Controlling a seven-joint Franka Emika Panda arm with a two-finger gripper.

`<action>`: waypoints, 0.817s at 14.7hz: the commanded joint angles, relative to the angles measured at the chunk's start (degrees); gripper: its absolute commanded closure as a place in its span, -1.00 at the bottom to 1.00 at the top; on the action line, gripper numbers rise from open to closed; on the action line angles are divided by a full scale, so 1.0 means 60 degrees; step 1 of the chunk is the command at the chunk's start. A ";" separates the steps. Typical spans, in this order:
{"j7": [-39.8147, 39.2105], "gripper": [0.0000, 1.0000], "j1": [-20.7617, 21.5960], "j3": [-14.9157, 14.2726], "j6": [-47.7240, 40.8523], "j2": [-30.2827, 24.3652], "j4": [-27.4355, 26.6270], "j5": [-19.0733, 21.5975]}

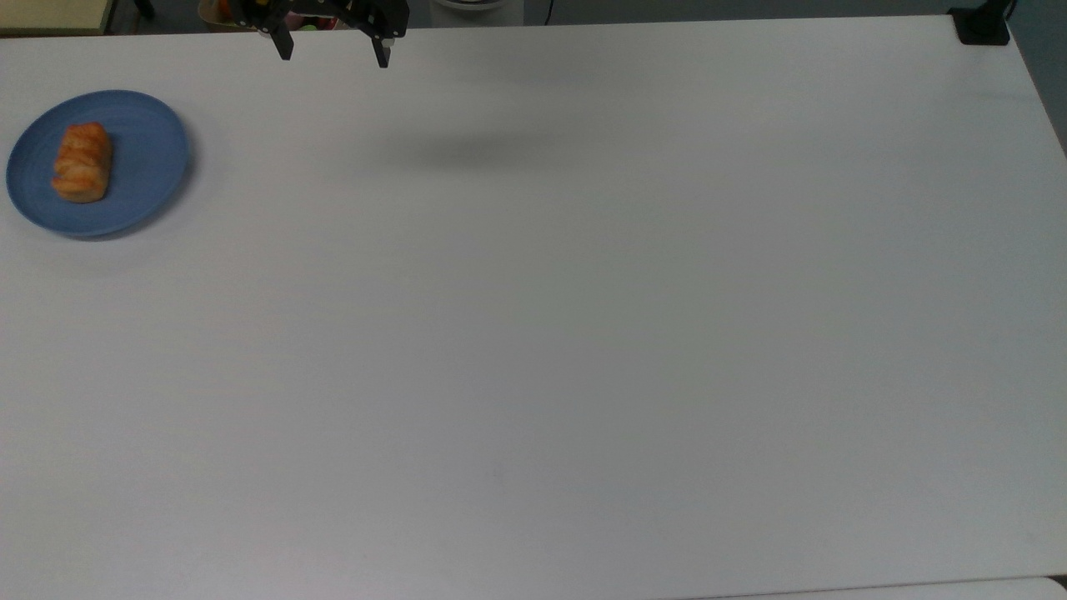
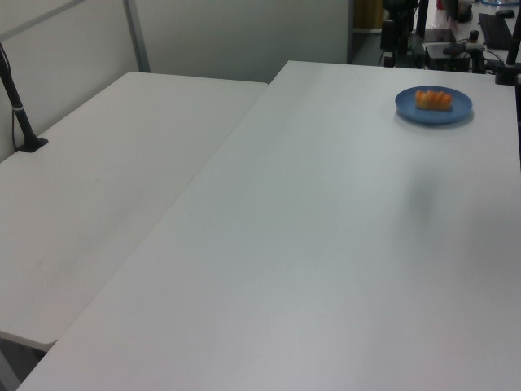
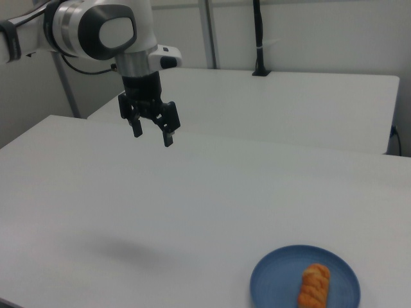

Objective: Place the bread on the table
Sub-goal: 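Move the gripper over the blue plate toward the orange bread roll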

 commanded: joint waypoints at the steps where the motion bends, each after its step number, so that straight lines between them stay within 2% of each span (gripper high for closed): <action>1: 0.0153 -1.00 0.0127 -0.0244 -0.0093 -0.0316 -0.0155 -0.0117; 12: 0.0036 -1.00 0.0157 -0.0393 -0.0065 -0.0389 -0.0140 -0.0103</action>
